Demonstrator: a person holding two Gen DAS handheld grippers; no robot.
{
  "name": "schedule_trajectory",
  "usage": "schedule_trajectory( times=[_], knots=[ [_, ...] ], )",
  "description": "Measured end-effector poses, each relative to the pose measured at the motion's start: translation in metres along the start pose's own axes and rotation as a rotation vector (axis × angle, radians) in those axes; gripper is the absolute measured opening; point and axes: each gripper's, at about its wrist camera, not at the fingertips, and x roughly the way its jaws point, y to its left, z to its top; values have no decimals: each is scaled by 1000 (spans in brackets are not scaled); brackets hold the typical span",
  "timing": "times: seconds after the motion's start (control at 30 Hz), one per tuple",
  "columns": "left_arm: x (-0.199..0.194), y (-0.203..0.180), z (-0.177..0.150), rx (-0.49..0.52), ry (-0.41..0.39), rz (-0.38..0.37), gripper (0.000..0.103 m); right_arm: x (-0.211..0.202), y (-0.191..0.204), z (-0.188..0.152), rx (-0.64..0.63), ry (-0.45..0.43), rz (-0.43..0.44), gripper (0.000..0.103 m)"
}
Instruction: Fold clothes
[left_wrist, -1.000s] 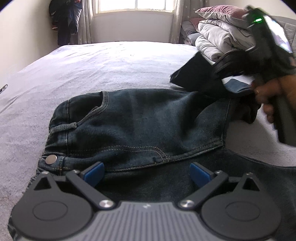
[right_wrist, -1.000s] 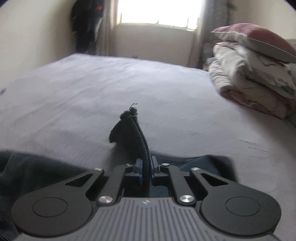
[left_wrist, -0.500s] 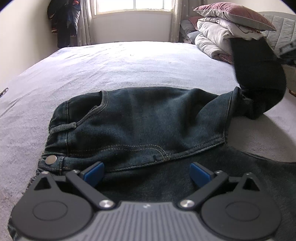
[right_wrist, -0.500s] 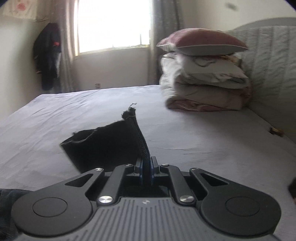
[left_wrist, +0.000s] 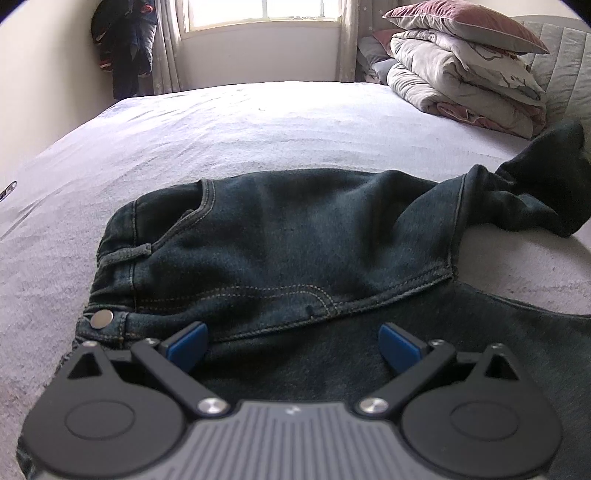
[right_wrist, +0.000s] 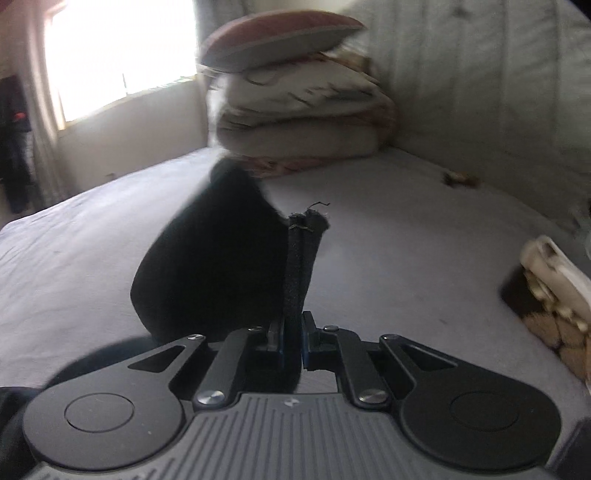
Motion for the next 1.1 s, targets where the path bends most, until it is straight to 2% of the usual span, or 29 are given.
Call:
schedule_trajectory(
  times=[0.27, 0.37, 0.43, 0.47, 0.6, 0.8, 0.93, 1.1],
  knots=[
    [3, -1, -1, 16, 1, 11, 101, 27, -44, -17, 86, 104, -74, 12],
    [3, -2, -1, 17, 1, 12, 101, 28, -45, -17, 96, 122, -98, 24],
    [3, -2, -1, 18, 1, 13, 101, 27, -43, -13, 103, 126, -122, 38],
    [3, -3, -1, 18, 1, 13, 101, 26, -41, -10, 108, 127, -128, 40],
    [3, -3, -2, 19, 0, 15, 101, 23, -34, 3, 143, 129, -118, 44],
    [3, -4, -2, 22, -1, 17, 102, 19, -22, 24, 200, 137, -93, 45],
    [4, -4, -3, 23, 0, 17, 102, 34, -8, 34, 290, 206, 1, 45],
    [5, -4, -2, 24, 2, 17, 102, 63, 6, 33, 436, 309, 62, 45]
  ],
)
